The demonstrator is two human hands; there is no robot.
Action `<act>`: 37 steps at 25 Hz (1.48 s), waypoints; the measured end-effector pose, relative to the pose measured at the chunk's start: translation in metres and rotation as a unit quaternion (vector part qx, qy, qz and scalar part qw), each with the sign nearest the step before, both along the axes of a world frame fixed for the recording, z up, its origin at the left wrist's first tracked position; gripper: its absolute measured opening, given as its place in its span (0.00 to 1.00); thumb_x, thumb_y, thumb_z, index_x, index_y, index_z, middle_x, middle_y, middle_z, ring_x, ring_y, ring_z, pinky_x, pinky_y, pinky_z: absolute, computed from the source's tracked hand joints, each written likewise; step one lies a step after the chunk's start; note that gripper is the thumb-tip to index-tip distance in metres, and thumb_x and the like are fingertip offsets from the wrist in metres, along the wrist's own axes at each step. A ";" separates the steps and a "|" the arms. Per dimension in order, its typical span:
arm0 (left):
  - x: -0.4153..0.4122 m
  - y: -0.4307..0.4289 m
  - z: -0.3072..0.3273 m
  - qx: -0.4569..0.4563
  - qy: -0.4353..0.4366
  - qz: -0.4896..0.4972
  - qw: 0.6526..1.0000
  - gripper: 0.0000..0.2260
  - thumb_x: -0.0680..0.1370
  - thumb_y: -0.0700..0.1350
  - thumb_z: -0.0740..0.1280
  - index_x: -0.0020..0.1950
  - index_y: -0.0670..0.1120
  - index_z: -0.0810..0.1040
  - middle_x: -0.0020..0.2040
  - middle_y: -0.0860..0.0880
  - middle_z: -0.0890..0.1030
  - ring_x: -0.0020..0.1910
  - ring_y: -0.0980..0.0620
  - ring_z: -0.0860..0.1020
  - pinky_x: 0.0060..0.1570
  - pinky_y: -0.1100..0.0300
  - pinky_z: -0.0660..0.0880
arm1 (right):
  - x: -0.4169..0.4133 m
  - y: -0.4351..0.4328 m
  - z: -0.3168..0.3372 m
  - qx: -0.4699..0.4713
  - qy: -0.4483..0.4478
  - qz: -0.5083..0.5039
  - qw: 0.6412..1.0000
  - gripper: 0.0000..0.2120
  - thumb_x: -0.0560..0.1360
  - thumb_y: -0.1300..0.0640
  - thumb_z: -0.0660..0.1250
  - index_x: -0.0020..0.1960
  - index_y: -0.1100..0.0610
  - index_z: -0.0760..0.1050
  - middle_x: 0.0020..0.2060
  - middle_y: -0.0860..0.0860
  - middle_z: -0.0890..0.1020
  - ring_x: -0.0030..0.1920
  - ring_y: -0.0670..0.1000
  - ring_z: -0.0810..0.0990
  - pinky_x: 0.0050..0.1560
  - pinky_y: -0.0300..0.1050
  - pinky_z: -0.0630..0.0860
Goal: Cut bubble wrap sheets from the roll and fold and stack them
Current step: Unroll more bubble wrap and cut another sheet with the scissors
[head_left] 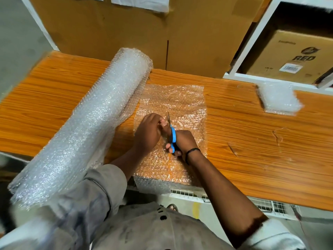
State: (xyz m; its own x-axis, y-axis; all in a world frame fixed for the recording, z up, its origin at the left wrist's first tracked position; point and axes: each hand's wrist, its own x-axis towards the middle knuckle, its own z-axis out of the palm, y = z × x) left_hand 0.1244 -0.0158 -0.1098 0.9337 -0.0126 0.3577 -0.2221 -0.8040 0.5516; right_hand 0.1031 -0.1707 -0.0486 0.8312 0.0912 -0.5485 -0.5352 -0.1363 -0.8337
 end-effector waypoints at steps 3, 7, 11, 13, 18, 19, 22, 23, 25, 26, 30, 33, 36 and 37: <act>-0.002 0.001 0.002 -0.017 -0.009 -0.001 1.000 0.10 0.77 0.38 0.61 0.56 0.41 0.77 0.51 0.45 0.79 0.50 0.45 0.77 0.42 0.50 0.75 | 0.009 0.006 0.002 -0.002 0.000 0.001 1.000 0.32 0.71 0.37 0.77 0.51 0.69 0.83 0.30 0.60 0.82 0.22 0.53 0.75 0.21 0.37 0.63; -0.002 0.002 0.000 -0.027 0.003 -0.004 1.000 0.12 0.78 0.42 0.57 0.57 0.42 0.75 0.51 0.46 0.77 0.46 0.47 0.75 0.40 0.49 0.75 | 0.016 0.013 0.006 -0.012 -0.005 -0.012 1.000 0.31 0.70 0.37 0.78 0.48 0.68 0.85 0.31 0.61 0.83 0.22 0.53 0.75 0.21 0.37 0.64; -0.003 0.004 0.002 -0.028 0.013 -0.001 1.000 0.13 0.79 0.44 0.55 0.58 0.42 0.74 0.51 0.46 0.76 0.45 0.48 0.75 0.38 0.52 0.72 | 0.023 0.020 0.007 -0.044 -0.027 -0.035 0.998 0.26 0.71 0.41 0.79 0.40 0.66 0.81 0.27 0.60 0.81 0.19 0.51 0.74 0.21 0.37 0.66; -0.003 0.004 0.002 -0.022 0.008 0.000 1.000 0.11 0.80 0.44 0.56 0.57 0.42 0.74 0.51 0.46 0.76 0.45 0.48 0.74 0.38 0.53 0.70 | 0.026 0.023 0.004 -0.034 -0.030 -0.047 0.998 0.26 0.70 0.41 0.80 0.37 0.65 0.79 0.27 0.61 0.80 0.19 0.52 0.73 0.23 0.39 0.67; -0.004 0.004 0.000 -0.006 -0.008 0.008 1.000 0.05 0.82 0.43 0.62 0.54 0.43 0.74 0.49 0.46 0.76 0.44 0.49 0.73 0.37 0.56 0.66 | 0.032 0.019 0.009 -0.014 -0.014 -0.045 0.999 0.25 0.72 0.41 0.78 0.41 0.65 0.84 0.29 0.61 0.81 0.21 0.53 0.75 0.22 0.38 0.69; -0.004 0.004 0.000 -0.002 -0.013 0.008 1.000 0.05 0.82 0.43 0.63 0.54 0.43 0.75 0.49 0.46 0.77 0.44 0.49 0.74 0.37 0.57 0.66 | 0.035 0.019 0.011 -0.012 -0.015 -0.043 0.999 0.26 0.72 0.41 0.78 0.44 0.67 0.85 0.29 0.61 0.81 0.21 0.53 0.75 0.23 0.37 0.70; -0.004 0.005 -0.001 -0.001 -0.022 0.006 1.000 0.04 0.82 0.42 0.64 0.54 0.43 0.75 0.49 0.46 0.77 0.44 0.49 0.74 0.36 0.57 0.66 | 0.047 0.020 0.011 -0.053 -0.029 -0.026 0.998 0.26 0.71 0.41 0.79 0.42 0.67 0.84 0.29 0.61 0.81 0.21 0.52 0.74 0.25 0.39 0.71; -0.004 0.005 -0.001 -0.004 -0.025 0.004 1.000 0.04 0.82 0.42 0.64 0.54 0.43 0.75 0.49 0.46 0.77 0.44 0.49 0.74 0.36 0.56 0.67 | 0.050 0.020 0.010 -0.070 -0.035 -0.020 0.997 0.26 0.70 0.40 0.79 0.39 0.66 0.84 0.29 0.60 0.81 0.21 0.52 0.74 0.25 0.40 0.70; -0.005 0.005 0.001 -0.010 -0.029 0.000 1.000 0.04 0.82 0.43 0.64 0.54 0.43 0.75 0.49 0.47 0.77 0.44 0.49 0.75 0.36 0.56 0.69 | 0.055 0.019 0.008 -0.088 -0.042 -0.010 0.995 0.26 0.70 0.40 0.79 0.37 0.65 0.84 0.29 0.60 0.81 0.21 0.52 0.74 0.26 0.40 0.68; -0.005 0.005 0.002 -0.014 -0.032 -0.002 0.999 0.05 0.82 0.44 0.64 0.54 0.44 0.75 0.50 0.47 0.78 0.45 0.49 0.75 0.37 0.56 0.69 | 0.057 0.018 0.007 -0.084 -0.041 -0.011 0.996 0.26 0.70 0.39 0.79 0.37 0.65 0.84 0.29 0.60 0.82 0.21 0.52 0.74 0.27 0.41 0.68; -0.006 0.004 0.003 -0.007 -0.036 -0.002 0.999 0.06 0.82 0.44 0.64 0.56 0.44 0.76 0.51 0.48 0.79 0.46 0.50 0.76 0.38 0.59 0.66 | 0.065 0.020 0.003 -0.039 -0.024 -0.029 0.999 0.30 0.68 0.38 0.80 0.42 0.67 0.86 0.30 0.62 0.82 0.23 0.54 0.75 0.30 0.44 0.72; -0.004 0.005 0.000 -0.005 -0.032 -0.005 0.999 0.04 0.82 0.43 0.66 0.56 0.45 0.75 0.52 0.49 0.79 0.47 0.50 0.76 0.39 0.59 0.67 | 0.071 0.023 0.001 -0.046 -0.024 -0.039 0.998 0.29 0.68 0.40 0.80 0.43 0.68 0.85 0.29 0.62 0.82 0.23 0.54 0.75 0.31 0.45 0.73; -0.003 0.005 -0.002 -0.003 -0.033 -0.008 0.999 0.03 0.82 0.43 0.66 0.55 0.46 0.75 0.51 0.49 0.79 0.47 0.51 0.76 0.40 0.59 0.67 | 0.080 0.020 -0.002 -0.098 -0.048 -0.034 0.993 0.26 0.68 0.41 0.81 0.36 0.65 0.83 0.29 0.60 0.83 0.22 0.53 0.75 0.31 0.44 0.74; -0.003 0.005 -0.003 -0.001 -0.035 -0.009 0.999 0.03 0.82 0.43 0.66 0.55 0.46 0.75 0.51 0.49 0.78 0.46 0.51 0.75 0.40 0.59 0.67 | 0.083 0.019 -0.001 -0.110 -0.052 -0.032 0.992 0.25 0.67 0.41 0.81 0.35 0.64 0.82 0.30 0.61 0.84 0.22 0.52 0.76 0.30 0.44 0.74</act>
State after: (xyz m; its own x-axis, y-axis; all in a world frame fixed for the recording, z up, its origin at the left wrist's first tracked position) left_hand 0.1214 -0.0107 -0.1124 0.9062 -0.0275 0.4220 -0.2740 -0.7983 0.5364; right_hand 0.1858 -0.1513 -0.0498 0.8847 -0.0764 -0.4598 -0.4609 -0.2900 -0.8387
